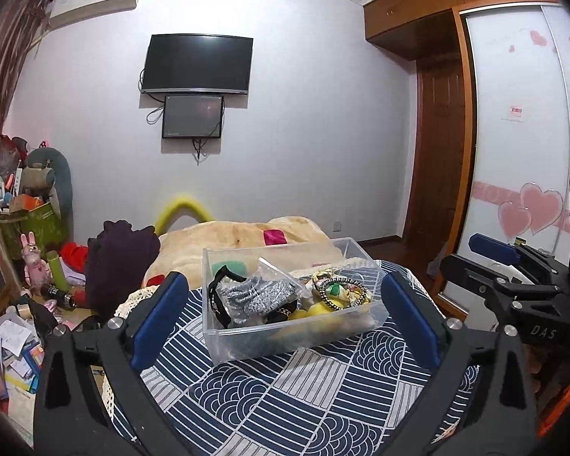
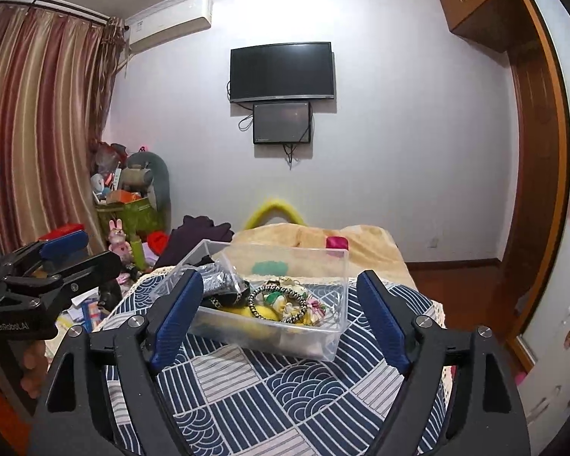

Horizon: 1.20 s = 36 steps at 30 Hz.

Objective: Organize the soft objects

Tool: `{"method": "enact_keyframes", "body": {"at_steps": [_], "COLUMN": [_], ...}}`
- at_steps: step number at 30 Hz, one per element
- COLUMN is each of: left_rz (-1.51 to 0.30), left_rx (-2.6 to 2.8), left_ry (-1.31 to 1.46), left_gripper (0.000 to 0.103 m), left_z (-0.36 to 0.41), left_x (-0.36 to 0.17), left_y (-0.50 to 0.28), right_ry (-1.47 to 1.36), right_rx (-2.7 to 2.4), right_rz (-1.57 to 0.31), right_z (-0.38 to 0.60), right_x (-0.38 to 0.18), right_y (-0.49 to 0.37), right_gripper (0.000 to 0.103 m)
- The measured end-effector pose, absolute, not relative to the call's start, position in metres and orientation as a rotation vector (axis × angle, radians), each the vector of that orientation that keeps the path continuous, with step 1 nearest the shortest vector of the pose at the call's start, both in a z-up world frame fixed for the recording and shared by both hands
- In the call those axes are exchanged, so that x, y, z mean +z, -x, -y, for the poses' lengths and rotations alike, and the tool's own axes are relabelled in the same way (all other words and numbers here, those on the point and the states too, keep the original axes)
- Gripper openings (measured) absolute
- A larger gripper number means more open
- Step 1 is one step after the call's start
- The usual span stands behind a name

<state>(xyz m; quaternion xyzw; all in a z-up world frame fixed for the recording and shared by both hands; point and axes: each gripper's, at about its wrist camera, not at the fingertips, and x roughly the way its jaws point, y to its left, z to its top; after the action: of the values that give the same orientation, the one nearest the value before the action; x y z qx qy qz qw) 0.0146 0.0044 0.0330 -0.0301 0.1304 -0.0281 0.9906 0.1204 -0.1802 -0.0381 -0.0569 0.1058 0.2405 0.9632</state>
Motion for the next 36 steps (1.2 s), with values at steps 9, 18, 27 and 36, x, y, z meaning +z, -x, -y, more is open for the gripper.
{"method": "enact_keyframes", "body": {"at_steps": [9, 18, 27, 36], "left_rz": [-0.269, -0.272, -0.268, -0.262], "left_rx": [-0.064, -0.062, -0.064, -0.066], "left_ry": [0.064, 0.070, 0.061, 0.059], "left_gripper": [0.103, 0.103, 0.103, 0.103], "left_z": [-0.0035, -0.0043, -0.0007, 0.0002], "left_x": [0.0285, 0.0264, 0.0261, 0.0273], "left_y": [-0.0134, -0.0118, -0.0121, -0.0101], "right_ry": [0.114, 0.114, 0.112, 0.112], "right_rx": [0.489, 0.491, 0.490, 0.491], "right_rz": [-0.214, -0.215, -0.218, -0.220], "right_z": [0.1799, 0.1781, 0.1803, 0.1809], "right_x": [-0.0413, -0.0405, -0.0408, -0.0414], "right_y": [-0.1152, -0.1141, -0.1120, -0.1115], "right_gripper": [0.081, 0.081, 0.081, 0.081]}}
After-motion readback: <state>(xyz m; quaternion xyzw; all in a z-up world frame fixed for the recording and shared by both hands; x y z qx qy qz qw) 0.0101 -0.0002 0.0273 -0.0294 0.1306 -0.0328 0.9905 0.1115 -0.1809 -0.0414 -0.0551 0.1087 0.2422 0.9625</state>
